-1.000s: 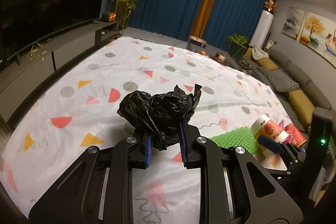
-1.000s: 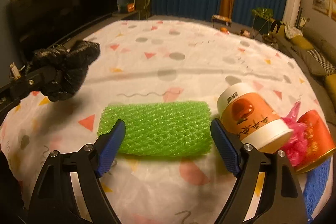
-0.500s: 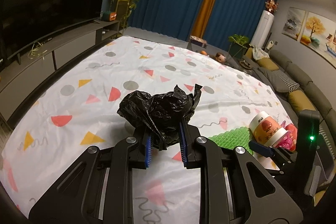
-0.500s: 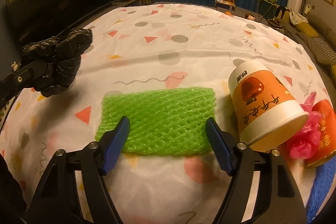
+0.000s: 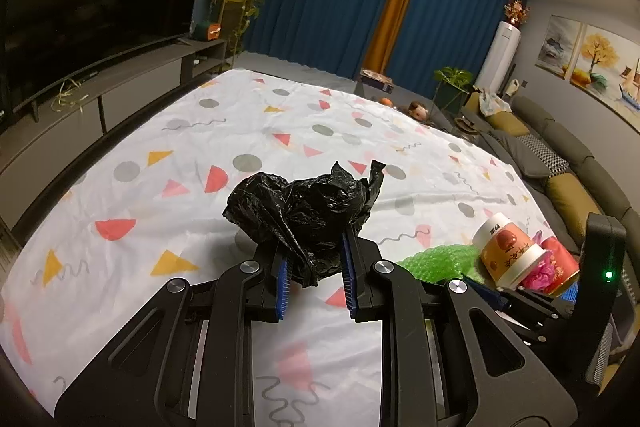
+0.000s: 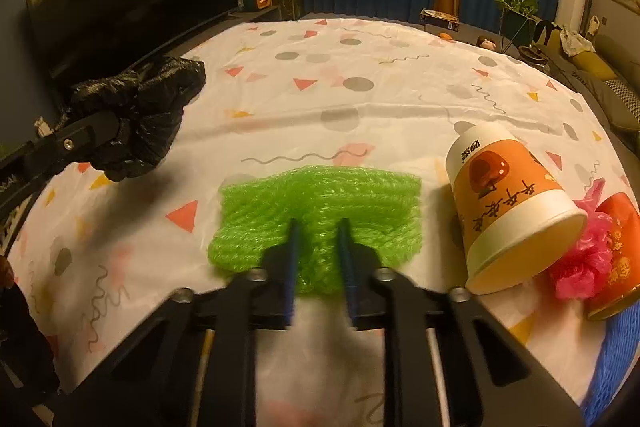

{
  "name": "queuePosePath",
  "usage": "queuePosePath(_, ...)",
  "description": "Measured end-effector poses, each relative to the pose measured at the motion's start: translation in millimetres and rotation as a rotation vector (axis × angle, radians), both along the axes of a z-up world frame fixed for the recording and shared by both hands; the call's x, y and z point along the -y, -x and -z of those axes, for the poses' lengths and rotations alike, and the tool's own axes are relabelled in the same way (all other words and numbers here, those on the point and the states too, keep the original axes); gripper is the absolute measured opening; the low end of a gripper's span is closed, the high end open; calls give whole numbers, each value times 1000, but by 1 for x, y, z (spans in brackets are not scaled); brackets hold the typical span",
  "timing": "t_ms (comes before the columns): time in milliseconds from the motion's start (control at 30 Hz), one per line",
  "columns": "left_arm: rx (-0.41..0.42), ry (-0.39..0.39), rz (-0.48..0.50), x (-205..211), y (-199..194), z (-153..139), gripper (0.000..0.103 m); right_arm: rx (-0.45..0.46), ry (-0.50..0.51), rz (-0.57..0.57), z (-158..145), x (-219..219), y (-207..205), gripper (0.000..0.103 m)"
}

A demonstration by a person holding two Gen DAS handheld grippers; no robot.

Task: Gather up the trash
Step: 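Carry the black bag and green foam sleeve with both tools over the grey bin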

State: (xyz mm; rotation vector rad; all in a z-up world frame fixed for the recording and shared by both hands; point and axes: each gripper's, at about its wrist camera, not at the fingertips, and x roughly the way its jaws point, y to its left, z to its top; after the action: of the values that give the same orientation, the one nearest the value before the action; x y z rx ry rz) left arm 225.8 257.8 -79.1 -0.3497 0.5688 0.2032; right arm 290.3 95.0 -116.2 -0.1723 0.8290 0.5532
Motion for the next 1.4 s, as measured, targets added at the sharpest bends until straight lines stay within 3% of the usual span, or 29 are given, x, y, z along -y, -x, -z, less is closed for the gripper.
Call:
queuePosePath(333,15,-9,23,4,1,-1,20,98,-51,17,-26,18,25,11)
queuePosePath(767,38,-56,81,35,6,-15,20,265,-94,83,-79,82,69,11)
queuePosePath(1400,87,-167,213,142,27,-59,20,371,-152,214,-110,175,104,11)
